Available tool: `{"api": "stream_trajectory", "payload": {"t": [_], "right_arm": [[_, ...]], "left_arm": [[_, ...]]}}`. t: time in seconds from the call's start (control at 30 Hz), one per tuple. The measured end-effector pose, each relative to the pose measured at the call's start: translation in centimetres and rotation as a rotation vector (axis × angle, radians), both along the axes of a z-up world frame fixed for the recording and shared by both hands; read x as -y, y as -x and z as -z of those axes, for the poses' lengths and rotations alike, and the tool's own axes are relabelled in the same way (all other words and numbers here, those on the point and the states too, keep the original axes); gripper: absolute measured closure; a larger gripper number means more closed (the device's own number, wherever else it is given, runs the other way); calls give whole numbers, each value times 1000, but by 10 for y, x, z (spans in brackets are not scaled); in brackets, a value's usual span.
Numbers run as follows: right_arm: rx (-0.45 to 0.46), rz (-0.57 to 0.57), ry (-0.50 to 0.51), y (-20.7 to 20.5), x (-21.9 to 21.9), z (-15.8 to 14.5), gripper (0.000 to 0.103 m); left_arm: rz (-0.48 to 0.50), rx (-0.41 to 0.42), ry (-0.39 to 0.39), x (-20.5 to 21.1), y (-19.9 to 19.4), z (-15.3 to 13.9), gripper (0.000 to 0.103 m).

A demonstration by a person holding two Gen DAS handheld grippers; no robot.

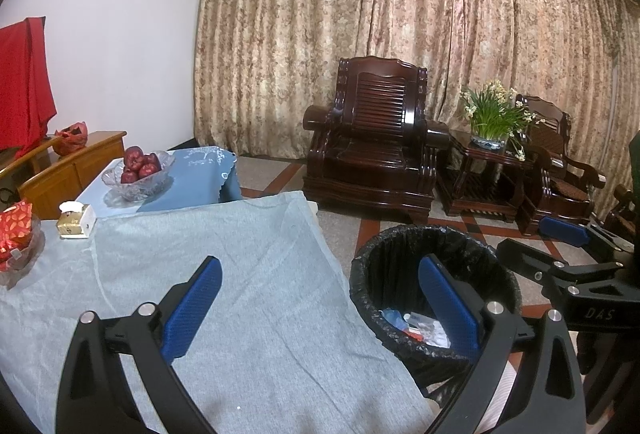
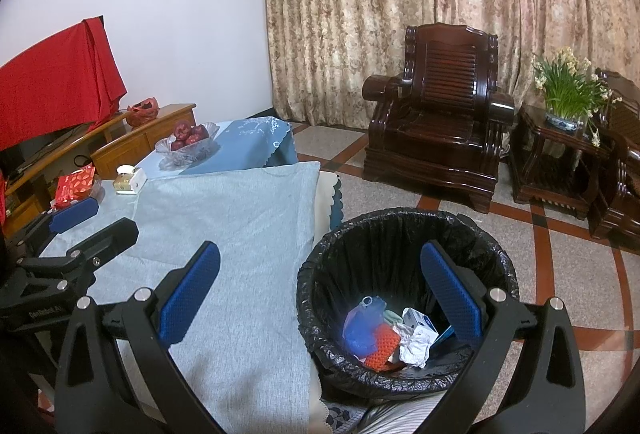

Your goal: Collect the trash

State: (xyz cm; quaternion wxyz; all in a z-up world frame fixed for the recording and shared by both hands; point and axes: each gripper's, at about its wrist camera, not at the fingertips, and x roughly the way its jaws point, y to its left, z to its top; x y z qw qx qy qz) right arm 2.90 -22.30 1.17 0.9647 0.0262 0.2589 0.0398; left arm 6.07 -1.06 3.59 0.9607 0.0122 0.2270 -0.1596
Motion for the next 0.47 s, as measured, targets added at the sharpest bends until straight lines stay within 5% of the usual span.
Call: {"api": "stream_trajectory", "payload": {"t": [0.47], "right_arm": [[0,0,0,-1,2,0,5]], "left_arm": [[-4,-6,-3,-12,1,9,6]]}}
